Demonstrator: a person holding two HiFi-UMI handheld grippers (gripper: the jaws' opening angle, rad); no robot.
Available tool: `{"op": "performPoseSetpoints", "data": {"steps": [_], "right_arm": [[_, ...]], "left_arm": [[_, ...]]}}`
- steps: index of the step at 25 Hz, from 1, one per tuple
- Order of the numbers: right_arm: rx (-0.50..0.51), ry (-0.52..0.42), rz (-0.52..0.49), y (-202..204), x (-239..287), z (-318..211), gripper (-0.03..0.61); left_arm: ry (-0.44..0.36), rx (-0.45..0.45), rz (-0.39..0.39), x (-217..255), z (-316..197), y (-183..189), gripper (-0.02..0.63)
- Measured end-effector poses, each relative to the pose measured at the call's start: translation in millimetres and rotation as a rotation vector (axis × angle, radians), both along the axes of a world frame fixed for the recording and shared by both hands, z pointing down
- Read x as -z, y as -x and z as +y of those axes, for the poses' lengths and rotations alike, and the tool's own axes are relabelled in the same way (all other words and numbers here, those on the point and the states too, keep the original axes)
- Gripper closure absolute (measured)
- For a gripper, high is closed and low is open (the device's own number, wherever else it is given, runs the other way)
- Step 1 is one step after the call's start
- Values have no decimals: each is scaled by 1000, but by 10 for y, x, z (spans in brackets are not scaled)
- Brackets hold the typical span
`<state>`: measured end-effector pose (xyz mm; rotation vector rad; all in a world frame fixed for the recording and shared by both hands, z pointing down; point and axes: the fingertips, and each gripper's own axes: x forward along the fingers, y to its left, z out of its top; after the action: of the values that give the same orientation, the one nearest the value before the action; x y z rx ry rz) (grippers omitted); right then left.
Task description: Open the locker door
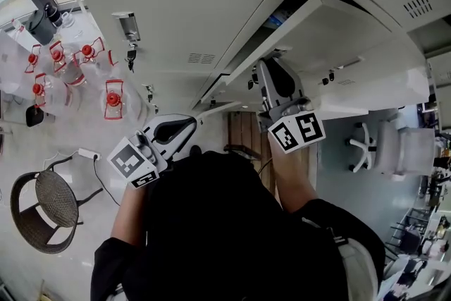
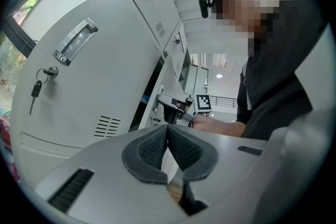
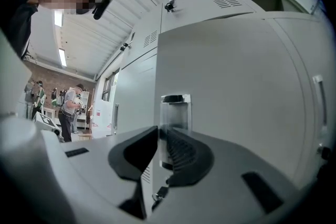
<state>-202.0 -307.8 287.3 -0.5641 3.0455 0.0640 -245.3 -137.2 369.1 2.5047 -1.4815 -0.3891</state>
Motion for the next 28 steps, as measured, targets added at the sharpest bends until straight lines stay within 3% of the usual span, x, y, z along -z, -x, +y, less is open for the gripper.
{"op": "performPoseSetpoints", "data": {"steps": [10, 20, 24, 28], "right_arm": [[29, -14, -17, -260, -9, 238, 508], [76, -16, -31, -524, -21, 393, 514], [117, -36, -52, -746, -21, 464, 506], [201, -79, -79, -925, -27, 544, 506]], "left_arm": [[-11, -88, 39, -44, 331, 30, 598], [1, -218, 82, -266, 389, -251, 598], [8, -209, 60, -278, 402, -484, 598], [-6, -135, 4, -165, 392, -663, 598]]}}
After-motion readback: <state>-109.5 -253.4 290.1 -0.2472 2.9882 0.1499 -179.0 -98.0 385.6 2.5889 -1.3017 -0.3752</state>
